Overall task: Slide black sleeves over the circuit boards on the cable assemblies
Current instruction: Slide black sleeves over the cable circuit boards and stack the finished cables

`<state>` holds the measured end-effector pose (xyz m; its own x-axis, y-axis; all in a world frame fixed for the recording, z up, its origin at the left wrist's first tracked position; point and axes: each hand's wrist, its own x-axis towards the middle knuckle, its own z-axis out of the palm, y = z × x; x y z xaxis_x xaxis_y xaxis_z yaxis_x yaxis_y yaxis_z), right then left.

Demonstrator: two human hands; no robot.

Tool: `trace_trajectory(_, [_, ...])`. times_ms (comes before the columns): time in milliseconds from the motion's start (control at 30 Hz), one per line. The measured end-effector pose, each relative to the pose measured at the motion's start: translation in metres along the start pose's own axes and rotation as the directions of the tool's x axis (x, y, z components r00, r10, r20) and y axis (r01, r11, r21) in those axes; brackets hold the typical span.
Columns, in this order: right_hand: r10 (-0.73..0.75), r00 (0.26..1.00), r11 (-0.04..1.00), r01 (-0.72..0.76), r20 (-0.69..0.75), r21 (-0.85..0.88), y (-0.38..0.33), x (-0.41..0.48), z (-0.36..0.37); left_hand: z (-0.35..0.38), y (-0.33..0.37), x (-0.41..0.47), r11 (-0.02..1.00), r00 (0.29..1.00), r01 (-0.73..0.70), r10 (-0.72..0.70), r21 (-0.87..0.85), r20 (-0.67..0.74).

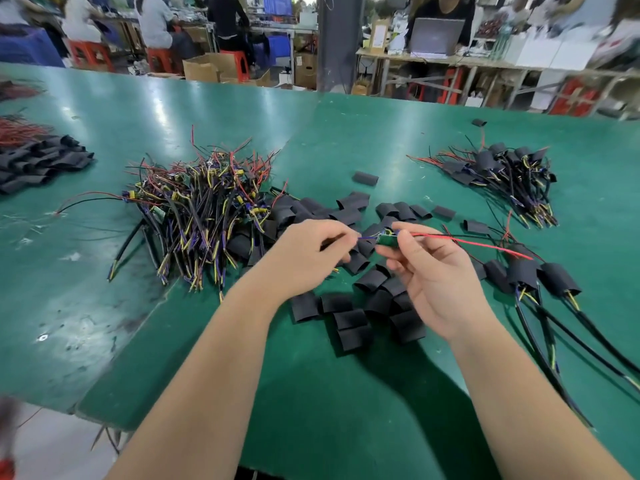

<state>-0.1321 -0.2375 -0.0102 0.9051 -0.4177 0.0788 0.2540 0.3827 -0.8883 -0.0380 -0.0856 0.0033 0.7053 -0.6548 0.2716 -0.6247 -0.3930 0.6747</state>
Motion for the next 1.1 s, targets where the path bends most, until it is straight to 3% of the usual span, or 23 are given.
trace_trajectory(167, [-0.030, 0.998, 0.996, 0.034, 0.055, -0.077, 0.005, -0.001, -0.001, 0.021, 0.000, -0.002, 0.993, 0.985, -0.119, 0.121, 0.022, -0.123])
trace_trajectory(233, [-0.097, 0.992, 0.941, 0.117, 0.078, -0.317, 0.006, -0.001, -0.002, 0.021, -0.006, -0.004, 0.996, 0.989, -0.081, 0.084, 0.030, -0.118])
trace_trajectory(333, [-0.170, 0.983, 0.620, 0.157, 0.064, -0.769, 0.007, 0.005, -0.004, 0.017, -0.020, -0.009, 0.999, 0.983, 0.018, -0.010, 0.044, -0.183])
trace_trajectory(400, [-0.184, 0.981, 0.344, 0.126, 0.065, -0.930, 0.007, 0.014, -0.003, 0.015, -0.026, -0.011, 0.997, 0.953, 0.076, -0.063, 0.030, -0.297])
trace_trajectory(533, [-0.094, 0.984, 0.087, 0.159, 0.151, -0.983, 0.014, 0.033, 0.013, 0.015, -0.026, -0.013, 0.996, 0.896, 0.086, -0.074, 0.007, -0.437])
trace_trajectory(633, [0.061, 0.992, -0.081, 0.112, 0.107, -0.990, 0.025, 0.045, 0.030, 0.016, -0.026, -0.013, 0.998, 0.865, 0.055, -0.059, -0.024, -0.498])
trace_trajectory(700, [0.096, 0.994, -0.111, 0.055, 0.045, -0.992, 0.029, 0.051, 0.036, 0.016, -0.026, -0.014, 0.998, 0.856, 0.044, -0.058, -0.040, -0.514])
trace_trajectory(833, [0.074, 0.997, -0.055, -0.005, -0.009, -0.998, 0.029, 0.056, 0.041, 0.015, -0.026, -0.015, 0.998, 0.845, 0.017, -0.043, -0.054, -0.534])
trace_trajectory(967, [0.056, 0.991, 0.060, 0.120, 0.124, -0.991, 0.022, 0.057, 0.048, 0.014, -0.026, -0.015, 0.996, 0.828, -0.003, -0.046, -0.085, -0.559])
trace_trajectory(1000, [0.113, 0.977, 0.056, 0.175, 0.180, -0.983, 0.021, 0.059, 0.051, 0.015, -0.026, -0.015, 0.996, 0.830, -0.003, -0.045, -0.085, -0.556])
trace_trajectory(1100, [0.306, 0.915, -0.116, 0.310, 0.263, -0.944, 0.025, 0.060, 0.056, 0.015, -0.027, -0.014, 0.997, 0.837, 0.000, -0.039, -0.071, -0.546])
